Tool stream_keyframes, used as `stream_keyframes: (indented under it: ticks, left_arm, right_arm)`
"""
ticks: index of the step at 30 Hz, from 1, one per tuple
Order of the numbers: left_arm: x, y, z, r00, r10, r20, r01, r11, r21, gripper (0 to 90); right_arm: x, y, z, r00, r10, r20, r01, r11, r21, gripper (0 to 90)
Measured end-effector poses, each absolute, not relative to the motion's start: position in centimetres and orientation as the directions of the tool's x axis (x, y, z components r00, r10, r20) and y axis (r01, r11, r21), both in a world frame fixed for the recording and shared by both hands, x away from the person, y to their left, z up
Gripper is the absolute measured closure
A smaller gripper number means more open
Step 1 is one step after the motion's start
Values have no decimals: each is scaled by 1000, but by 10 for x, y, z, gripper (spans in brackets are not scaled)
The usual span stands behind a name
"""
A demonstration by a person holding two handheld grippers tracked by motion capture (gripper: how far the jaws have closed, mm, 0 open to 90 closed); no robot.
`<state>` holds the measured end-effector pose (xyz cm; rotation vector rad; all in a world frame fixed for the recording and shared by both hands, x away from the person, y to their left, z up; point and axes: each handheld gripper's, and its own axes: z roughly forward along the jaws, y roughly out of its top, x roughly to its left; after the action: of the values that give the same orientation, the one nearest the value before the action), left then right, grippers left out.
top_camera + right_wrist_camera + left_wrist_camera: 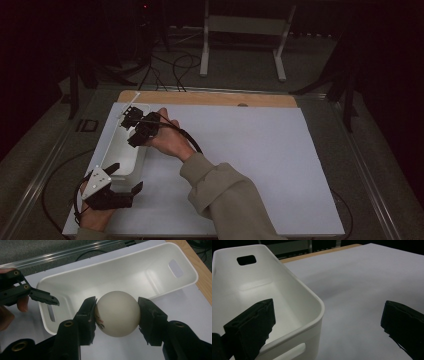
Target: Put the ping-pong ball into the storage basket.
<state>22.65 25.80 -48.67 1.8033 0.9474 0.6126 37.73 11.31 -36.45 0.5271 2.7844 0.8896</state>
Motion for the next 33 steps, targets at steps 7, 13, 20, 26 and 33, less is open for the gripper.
stream_keyframes:
  ticks: [7,13,20,26,33]
  left_arm:
    - [226,258,-487,569,822,1,332,-231,914,2]
    - [226,257,-487,567,824,1,333,-230,914,2]
    - [226,257,-487,568,823,0,333,-230,915,2]
    - [226,258,-487,568,823,-1,334,-229,914,2]
    - [226,258,-487,569,822,-1,333,-230,915,2]
  right_arm:
    - [375,120,-369,-926,376,-41,281,756,591,503]
    - [376,125,-371,-926,375,-45,276,753,597,504]
    - [376,131,-372,-925,379,-44,278,749,601,503]
    - [374,136,-373,-925,377,-44,277,748,603,503]
    - [374,141,-372,-924,380,-45,275,742,611,503]
